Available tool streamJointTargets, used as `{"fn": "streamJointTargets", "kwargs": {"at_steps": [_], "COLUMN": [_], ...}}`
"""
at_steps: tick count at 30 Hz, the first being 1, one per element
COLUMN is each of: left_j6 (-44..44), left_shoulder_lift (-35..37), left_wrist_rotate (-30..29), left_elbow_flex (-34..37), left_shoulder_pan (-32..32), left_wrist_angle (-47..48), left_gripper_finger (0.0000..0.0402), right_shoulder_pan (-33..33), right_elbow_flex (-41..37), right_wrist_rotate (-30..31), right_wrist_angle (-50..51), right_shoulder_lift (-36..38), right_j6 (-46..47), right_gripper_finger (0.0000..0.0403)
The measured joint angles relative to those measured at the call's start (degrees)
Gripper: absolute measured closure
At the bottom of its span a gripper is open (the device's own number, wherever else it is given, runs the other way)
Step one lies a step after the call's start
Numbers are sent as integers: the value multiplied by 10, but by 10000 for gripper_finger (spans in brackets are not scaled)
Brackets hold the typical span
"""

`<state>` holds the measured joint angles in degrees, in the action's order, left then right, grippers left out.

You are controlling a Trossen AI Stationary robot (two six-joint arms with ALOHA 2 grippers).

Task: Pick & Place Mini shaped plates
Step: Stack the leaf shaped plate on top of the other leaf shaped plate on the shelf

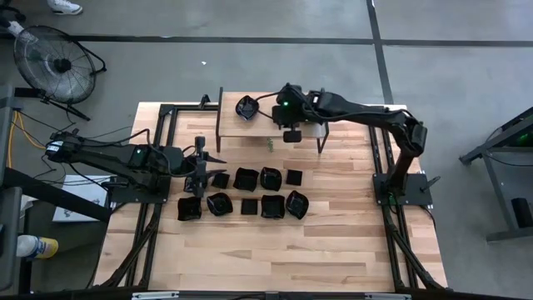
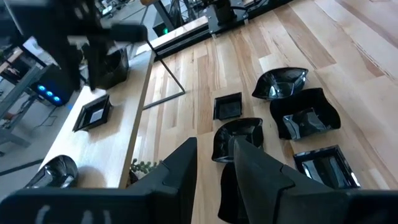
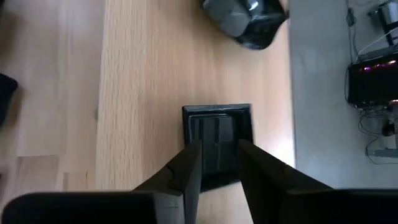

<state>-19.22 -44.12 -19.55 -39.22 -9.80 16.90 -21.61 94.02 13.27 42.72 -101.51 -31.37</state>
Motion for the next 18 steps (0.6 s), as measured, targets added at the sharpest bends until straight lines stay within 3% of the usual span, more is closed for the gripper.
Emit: {"fn": "streamJointTargets", "kwargs": {"at_steps": [3,12,18], "left_j6": [1,5,11], "left_shoulder_lift": [0,0,0], "left_wrist_rotate": [0,0,0], "left_elbow_flex": [0,0,0], "left_shoulder_pan": [0,0,0], "left_wrist_angle": [0,0,0], "left_gripper_finger": [299,299,299], "right_shoulder_pan": [0,10,49], "right_elbow_flex": [0,1,1], "right_wrist_rotate": [-22,-199,-218], "right_wrist_angle": [5,65,140], "right_shoulder_lift": [25,80,82], "right_j6": [12,86,92], "right_gripper_finger": [302,304,304]}}
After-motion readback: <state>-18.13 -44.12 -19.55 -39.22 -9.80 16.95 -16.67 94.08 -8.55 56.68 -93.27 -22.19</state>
